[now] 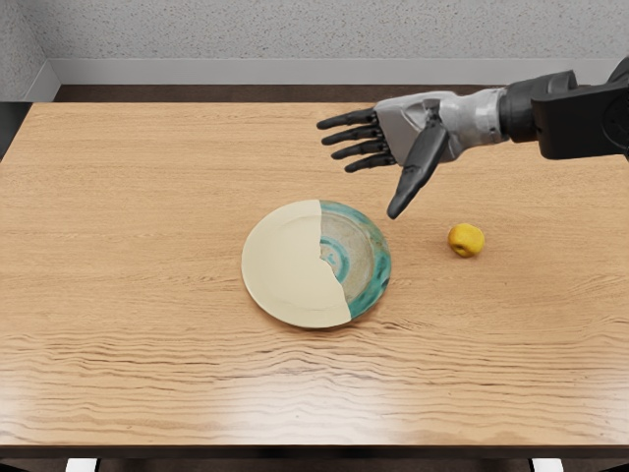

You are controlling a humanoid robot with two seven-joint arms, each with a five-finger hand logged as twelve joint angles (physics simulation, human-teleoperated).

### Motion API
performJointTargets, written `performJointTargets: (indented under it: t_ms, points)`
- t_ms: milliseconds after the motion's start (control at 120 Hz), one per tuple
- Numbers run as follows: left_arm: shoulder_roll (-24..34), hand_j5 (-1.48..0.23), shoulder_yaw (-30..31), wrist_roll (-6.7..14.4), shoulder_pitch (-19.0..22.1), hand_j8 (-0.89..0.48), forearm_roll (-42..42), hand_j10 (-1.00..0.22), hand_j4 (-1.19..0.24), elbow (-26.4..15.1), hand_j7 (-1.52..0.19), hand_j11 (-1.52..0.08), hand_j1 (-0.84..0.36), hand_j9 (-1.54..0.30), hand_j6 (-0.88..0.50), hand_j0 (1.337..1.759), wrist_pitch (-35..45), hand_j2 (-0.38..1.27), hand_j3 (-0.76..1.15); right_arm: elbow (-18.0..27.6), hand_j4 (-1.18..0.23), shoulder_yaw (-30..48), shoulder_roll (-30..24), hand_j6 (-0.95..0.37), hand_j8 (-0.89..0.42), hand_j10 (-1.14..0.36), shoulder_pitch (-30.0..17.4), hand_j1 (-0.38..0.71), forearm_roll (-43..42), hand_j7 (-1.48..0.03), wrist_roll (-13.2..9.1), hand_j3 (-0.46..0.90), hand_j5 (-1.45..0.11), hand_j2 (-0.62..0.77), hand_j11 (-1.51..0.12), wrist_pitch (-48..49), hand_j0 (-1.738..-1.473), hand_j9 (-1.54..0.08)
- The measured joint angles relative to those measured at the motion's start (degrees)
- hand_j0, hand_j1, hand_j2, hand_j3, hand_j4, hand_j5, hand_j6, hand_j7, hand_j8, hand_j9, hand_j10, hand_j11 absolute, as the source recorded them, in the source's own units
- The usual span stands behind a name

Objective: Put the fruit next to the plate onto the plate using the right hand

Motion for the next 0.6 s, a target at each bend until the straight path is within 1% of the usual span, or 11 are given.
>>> performJointTargets:
  t_ms: [108,208,267,308,333,367,433,492,550,600]
  points:
    - [0.0,0.00,0.0,0.0,0.0,0.00,0.0,0.00,0.00,0.0,0.00,0.00,0.35,0.00,0.00,1.658,0.0,0.00,0.00,0.0,-0.02,-0.1,0.1,-0.02,-0.02,-0.02,-0.8,-0.33,0.2,-0.02,0.0,0.00,-0.02,0.00,-0.02,0.3,-1.658,-0.02]
    - [0.0,0.00,0.0,0.0,0.0,0.00,0.0,0.00,0.00,0.0,0.00,0.00,0.35,0.00,0.00,1.658,0.0,0.00,0.00,-2.3,-0.02,-1.2,0.3,-0.02,-0.02,-0.02,-0.9,-0.33,-0.1,-0.02,0.0,0.00,-0.02,0.00,-0.02,0.1,-1.658,-0.02]
    - [0.0,0.00,0.0,0.0,0.0,0.00,0.0,0.00,0.00,0.0,0.00,0.00,0.35,0.00,0.00,1.658,0.0,0.00,0.00,-3.8,-0.02,-3.4,0.4,-0.02,-0.02,-0.02,0.6,-0.33,-1.3,-0.02,0.0,0.00,-0.02,0.00,-0.02,-1.8,-1.658,-0.02]
    - [0.0,0.00,0.0,0.0,0.0,0.00,0.0,0.00,0.00,0.0,0.00,0.00,0.35,0.00,0.00,1.658,0.0,0.00,0.00,-5.0,-0.02,-6.4,0.6,-0.02,-0.02,-0.02,2.8,-0.33,-2.2,-0.02,0.0,0.00,-0.02,0.00,-0.02,-6.2,-1.658,-0.02]
    - [0.0,0.00,0.0,0.0,0.0,0.00,0.0,0.00,0.00,0.0,0.00,0.00,0.35,0.00,0.00,1.658,0.0,0.00,0.00,-5.8,-0.02,-9.1,0.8,-0.02,-0.02,-0.02,4.9,-0.33,-2.5,-0.02,0.0,0.00,-0.02,0.00,-0.02,-9.0,-1.658,-0.02]
    - [0.0,0.00,0.0,0.0,0.0,0.00,0.0,0.00,0.00,0.0,0.00,0.00,0.35,0.00,0.00,1.658,0.0,0.00,0.00,-7.1,-0.02,-14.3,1.7,-0.02,-0.02,-0.02,8.8,-0.33,-2.6,-0.02,0.0,0.00,-0.02,0.00,-0.02,-12.1,-1.658,-0.02]
    - [0.0,0.00,0.0,0.0,0.0,0.00,0.0,0.00,0.00,0.0,0.00,0.00,0.35,0.00,0.00,1.658,0.0,0.00,0.00,-10.7,-0.02,-27.7,5.1,-0.02,-0.02,-0.02,17.6,-0.33,-2.8,-0.02,0.0,0.00,-0.02,0.00,-0.02,-17.4,-1.658,-0.02]
    - [0.0,0.00,0.0,0.0,0.0,0.00,0.0,0.00,0.00,0.0,0.00,0.00,0.35,0.00,0.00,1.658,0.0,0.00,0.00,-13.1,-0.02,-39.2,8.8,-0.02,-0.02,-0.02,23.8,-0.33,-2.8,-0.03,0.0,0.00,-0.03,0.00,-0.03,-21.5,-1.658,-0.03]
    - [0.0,0.00,0.0,0.0,0.0,0.00,0.0,0.00,0.00,0.0,0.00,0.00,0.35,0.00,0.00,1.658,0.0,0.00,0.00,-14.4,-0.02,-49.5,12.8,-0.02,-0.02,-0.02,27.9,-0.32,-2.9,-0.03,0.0,0.00,-0.03,0.00,-0.03,-25.6,-1.658,-0.03]
    - [0.0,0.00,0.0,0.0,0.0,0.00,0.0,0.00,0.00,0.0,0.00,0.00,0.35,0.00,0.00,1.658,0.0,0.00,0.00,-15.0,-0.02,-55.5,15.8,-0.02,-0.02,-0.02,30.0,-0.32,-3.0,-0.03,0.0,0.00,-0.03,0.00,-0.03,-28.7,-1.658,-0.03]
